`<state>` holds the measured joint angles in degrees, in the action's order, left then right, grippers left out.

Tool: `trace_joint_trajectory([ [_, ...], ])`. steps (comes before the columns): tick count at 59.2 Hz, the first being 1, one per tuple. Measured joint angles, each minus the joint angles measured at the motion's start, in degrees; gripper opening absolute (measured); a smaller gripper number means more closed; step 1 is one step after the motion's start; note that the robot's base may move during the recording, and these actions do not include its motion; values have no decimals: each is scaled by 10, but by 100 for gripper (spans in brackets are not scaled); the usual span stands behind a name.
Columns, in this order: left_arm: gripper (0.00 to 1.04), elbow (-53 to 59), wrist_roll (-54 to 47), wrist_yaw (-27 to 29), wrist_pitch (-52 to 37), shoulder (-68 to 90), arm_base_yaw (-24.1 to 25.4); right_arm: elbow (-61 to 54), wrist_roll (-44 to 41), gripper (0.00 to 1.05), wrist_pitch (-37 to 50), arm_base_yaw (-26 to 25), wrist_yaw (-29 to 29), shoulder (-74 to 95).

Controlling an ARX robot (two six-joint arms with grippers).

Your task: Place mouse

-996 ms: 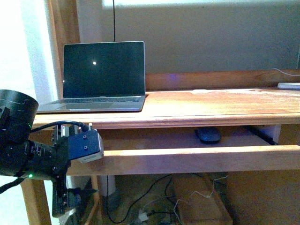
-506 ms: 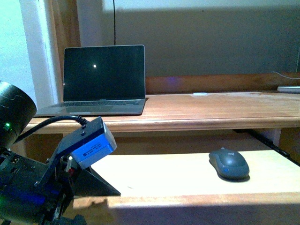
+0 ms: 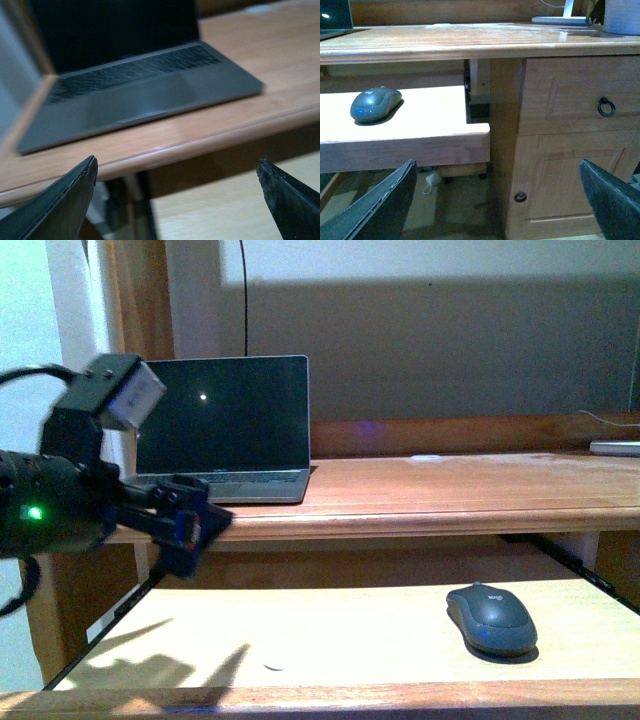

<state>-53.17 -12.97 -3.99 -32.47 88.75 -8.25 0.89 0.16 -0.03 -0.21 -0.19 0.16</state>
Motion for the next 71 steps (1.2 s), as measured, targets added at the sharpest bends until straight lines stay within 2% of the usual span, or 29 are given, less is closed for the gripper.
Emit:
trace_joint_trajectory([
  [8, 97, 80, -14, 67, -43, -83, 2, 0, 0, 97, 0, 0, 0, 0],
  [14, 94, 149, 9, 103, -28, -169, 1, 0, 0, 97, 0, 0, 0, 0],
  [22, 71, 285, 88, 131, 80, -358, -3, 0, 0, 97, 0, 0, 0, 0],
  [29, 50, 405, 112, 152, 243, -602, -25, 0, 0, 97, 0, 0, 0, 0],
  [33, 39, 451, 116, 139, 309, -723, -22, 0, 0, 97, 0, 0, 0, 0],
  [36, 29, 477, 120, 124, 326, -799, -7, 0, 0, 97, 0, 0, 0, 0],
  [38, 22, 482, 122, 76, 329, -826, 24, 0, 0, 97, 0, 0, 0, 0],
  [40, 16, 483, 122, 55, 329, -838, 48, 0, 0, 97, 0, 0, 0, 0],
  [45, 2, 486, 125, 48, 329, -848, 75, 10, 19, 97, 3, 32, 49, 46],
  [60, 3, 502, 126, 41, 329, -860, 79, 141, 39, 97, 176, 175, 94, 359],
  [71, 3, 525, 126, 40, 327, -882, 80, 252, 48, 97, 189, 263, 98, 518],
])
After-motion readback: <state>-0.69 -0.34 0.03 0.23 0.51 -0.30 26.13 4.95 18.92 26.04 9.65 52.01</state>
